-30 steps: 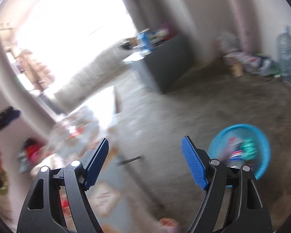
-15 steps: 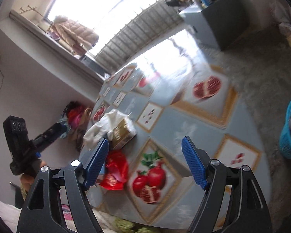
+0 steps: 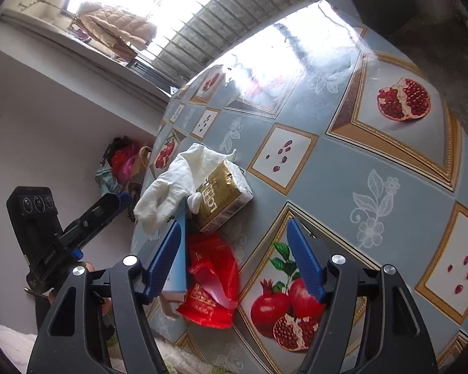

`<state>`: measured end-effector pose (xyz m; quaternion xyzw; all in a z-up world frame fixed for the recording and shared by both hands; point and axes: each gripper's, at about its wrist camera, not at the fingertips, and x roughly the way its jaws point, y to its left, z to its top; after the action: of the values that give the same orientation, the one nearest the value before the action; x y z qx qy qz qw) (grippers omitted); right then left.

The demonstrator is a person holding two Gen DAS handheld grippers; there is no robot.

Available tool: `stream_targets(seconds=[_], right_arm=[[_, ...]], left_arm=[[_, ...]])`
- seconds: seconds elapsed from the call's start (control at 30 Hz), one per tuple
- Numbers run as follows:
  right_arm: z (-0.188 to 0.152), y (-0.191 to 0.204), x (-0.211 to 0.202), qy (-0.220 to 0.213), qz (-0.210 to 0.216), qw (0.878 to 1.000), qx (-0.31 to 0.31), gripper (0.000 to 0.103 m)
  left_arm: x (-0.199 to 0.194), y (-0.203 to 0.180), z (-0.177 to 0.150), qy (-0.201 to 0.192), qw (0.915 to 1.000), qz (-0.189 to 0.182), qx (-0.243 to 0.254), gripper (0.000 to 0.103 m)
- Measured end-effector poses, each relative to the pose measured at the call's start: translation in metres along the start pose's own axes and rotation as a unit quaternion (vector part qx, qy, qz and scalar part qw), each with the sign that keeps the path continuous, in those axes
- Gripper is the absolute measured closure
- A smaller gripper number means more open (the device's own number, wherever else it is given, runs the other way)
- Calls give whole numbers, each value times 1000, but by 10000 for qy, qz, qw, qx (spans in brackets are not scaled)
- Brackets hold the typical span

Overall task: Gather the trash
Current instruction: 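Move both open tools back toward the table, then grasp the blue medicine box with the right gripper while the left grasps the red bag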

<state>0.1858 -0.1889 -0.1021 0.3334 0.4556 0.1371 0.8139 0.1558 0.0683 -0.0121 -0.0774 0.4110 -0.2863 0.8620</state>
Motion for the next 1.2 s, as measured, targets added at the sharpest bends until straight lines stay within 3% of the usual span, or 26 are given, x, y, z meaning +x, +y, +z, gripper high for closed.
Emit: stream_targets(seconds=[0.17,0.4,0.57,0.9,1.03,1.2], right_arm=[[6,5,17,172,146,9997,106,42],[-6,31,39,636,641,9958,-159,42],[-9,47,51,841,686,9935,-338,42],[-7,72,84,1273,430,9884,-713,42],[-9,75,93,1408,496,9867,-646,72],[-5,73,77,1203,730,9885,-554,73]], left_arm=[[7,5,1,2,10000,-1,1,43],[-1,24,-2,-126,9994,-133,-301,48],[-13,37,-9,-242,9984,-81,-503,48],[-15,69,-29,-148,9947,-247,-985,78],[-11,73,-33,-111,9931,-373,-1110,84],[-17,69,-26,-285,9932,-432,-1040,84]])
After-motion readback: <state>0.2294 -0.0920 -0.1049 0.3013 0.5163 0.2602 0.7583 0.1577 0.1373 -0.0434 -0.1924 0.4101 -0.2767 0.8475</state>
